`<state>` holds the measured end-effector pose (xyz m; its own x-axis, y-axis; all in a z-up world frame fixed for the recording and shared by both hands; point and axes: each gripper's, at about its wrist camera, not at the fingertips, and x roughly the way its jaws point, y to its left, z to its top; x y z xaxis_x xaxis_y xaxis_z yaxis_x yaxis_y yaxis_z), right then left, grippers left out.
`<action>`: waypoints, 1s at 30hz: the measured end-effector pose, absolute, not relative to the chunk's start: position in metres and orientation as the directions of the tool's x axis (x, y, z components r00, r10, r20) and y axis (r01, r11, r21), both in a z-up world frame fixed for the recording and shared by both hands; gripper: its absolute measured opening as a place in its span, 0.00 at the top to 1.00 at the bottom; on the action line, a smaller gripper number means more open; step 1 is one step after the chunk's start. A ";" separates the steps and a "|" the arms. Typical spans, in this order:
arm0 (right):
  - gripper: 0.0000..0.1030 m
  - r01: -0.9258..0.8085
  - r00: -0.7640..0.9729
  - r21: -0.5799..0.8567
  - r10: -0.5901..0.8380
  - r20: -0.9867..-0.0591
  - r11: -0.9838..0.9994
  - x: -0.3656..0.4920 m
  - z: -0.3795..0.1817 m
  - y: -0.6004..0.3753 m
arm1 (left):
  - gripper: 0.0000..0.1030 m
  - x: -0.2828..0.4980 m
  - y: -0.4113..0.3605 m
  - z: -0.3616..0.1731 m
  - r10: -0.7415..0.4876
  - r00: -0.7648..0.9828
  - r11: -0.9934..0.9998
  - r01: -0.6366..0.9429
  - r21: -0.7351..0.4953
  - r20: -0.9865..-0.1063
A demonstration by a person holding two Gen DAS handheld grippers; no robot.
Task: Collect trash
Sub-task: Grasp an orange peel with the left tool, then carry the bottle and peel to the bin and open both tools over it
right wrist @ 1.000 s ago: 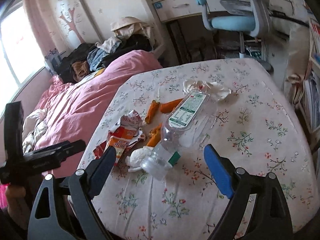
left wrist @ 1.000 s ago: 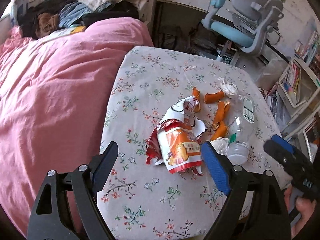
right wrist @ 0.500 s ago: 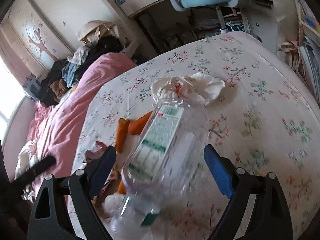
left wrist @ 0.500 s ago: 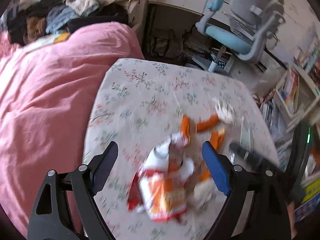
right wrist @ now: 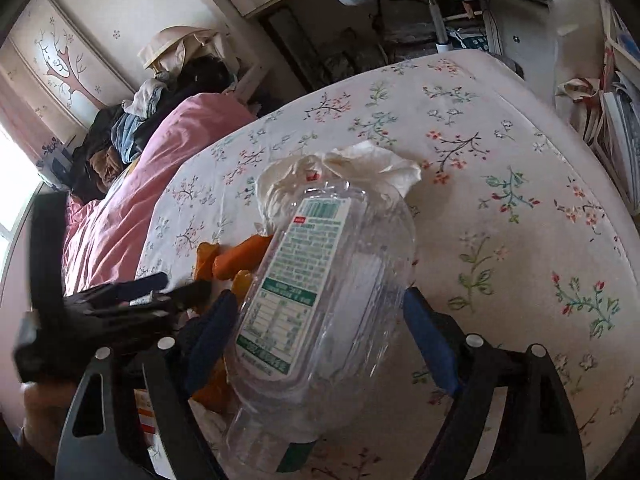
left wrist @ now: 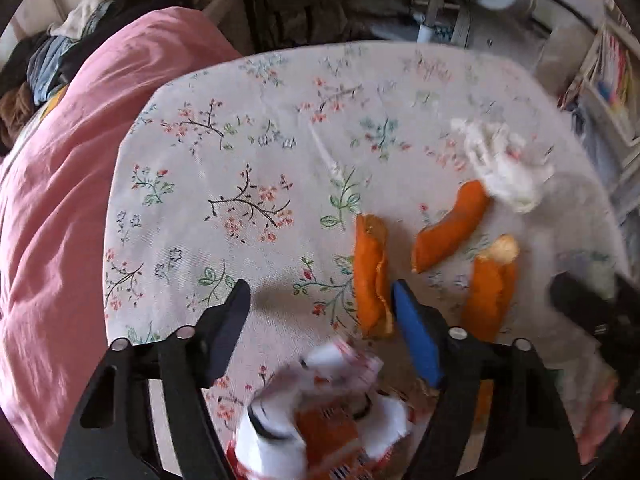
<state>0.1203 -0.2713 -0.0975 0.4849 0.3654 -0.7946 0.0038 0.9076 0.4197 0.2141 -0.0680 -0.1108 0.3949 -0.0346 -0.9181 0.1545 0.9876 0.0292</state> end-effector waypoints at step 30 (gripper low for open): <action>0.45 -0.080 0.460 0.316 0.316 -0.830 0.946 0.112 -0.092 -0.254 | 0.86 0.165 -0.016 -0.012 -0.315 0.579 0.949 0.179 -0.260 -0.752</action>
